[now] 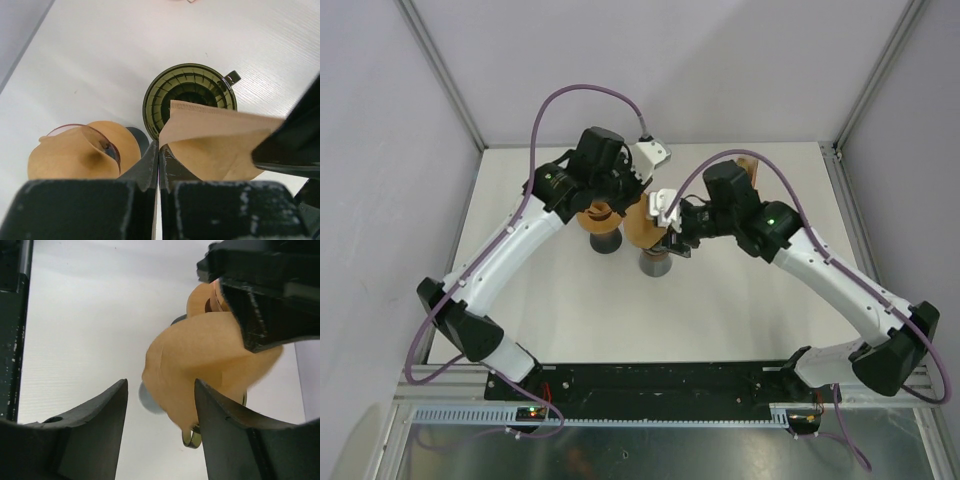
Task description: Place the coffee filter in the dripper
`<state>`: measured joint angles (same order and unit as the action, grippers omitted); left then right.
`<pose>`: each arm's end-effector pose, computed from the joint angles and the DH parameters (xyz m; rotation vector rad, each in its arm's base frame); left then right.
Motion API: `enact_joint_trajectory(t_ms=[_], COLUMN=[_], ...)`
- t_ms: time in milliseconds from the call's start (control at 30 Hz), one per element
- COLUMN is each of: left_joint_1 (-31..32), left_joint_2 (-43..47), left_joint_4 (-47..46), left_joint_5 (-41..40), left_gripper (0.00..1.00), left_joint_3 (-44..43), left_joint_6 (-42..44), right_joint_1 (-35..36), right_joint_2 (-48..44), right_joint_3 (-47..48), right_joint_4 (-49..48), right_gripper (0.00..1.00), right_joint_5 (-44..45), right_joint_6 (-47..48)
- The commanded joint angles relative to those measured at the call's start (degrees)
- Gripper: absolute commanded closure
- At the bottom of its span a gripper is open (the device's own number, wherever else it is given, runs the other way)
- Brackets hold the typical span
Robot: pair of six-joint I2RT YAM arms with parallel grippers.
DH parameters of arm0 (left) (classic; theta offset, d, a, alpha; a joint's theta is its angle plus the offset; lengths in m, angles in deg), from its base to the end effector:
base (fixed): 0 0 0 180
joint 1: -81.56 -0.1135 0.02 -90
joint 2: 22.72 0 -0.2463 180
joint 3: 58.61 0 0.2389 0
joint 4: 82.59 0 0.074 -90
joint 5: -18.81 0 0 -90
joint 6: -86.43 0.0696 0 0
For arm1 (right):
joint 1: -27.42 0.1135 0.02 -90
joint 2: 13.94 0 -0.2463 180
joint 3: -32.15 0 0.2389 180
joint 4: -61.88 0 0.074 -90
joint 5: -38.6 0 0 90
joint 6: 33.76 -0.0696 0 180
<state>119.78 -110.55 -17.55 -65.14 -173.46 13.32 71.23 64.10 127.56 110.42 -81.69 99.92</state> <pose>0.2597 -0.2138 0.3799 1.0915 1.9667 -0.3196 0.2006 0.2411 0.3564 -1.6491 1.2690 0.5581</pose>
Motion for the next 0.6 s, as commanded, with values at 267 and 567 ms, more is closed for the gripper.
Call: enact_joint_trajectory(t_ms=[267,567], left_joint_1=[-3.0,-3.5], left_joint_2=[-5.4,-7.2], left_joint_4=[-3.2,-3.1], left_joint_5=[6.8,7.3], left_gripper=[1.00,1.00], left_joint_3=[-0.9,0.1], left_joint_6=[-2.7,-2.6], right_joint_1=[-6.6,-9.8], right_joint_2=[-8.0,-5.7], right_joint_3=[-1.6,-1.7], right_joint_4=[-6.4,-9.3], right_gripper=[0.37,0.38], right_joint_5=[-10.2,-6.0], right_joint_6=[-12.4,-21.3])
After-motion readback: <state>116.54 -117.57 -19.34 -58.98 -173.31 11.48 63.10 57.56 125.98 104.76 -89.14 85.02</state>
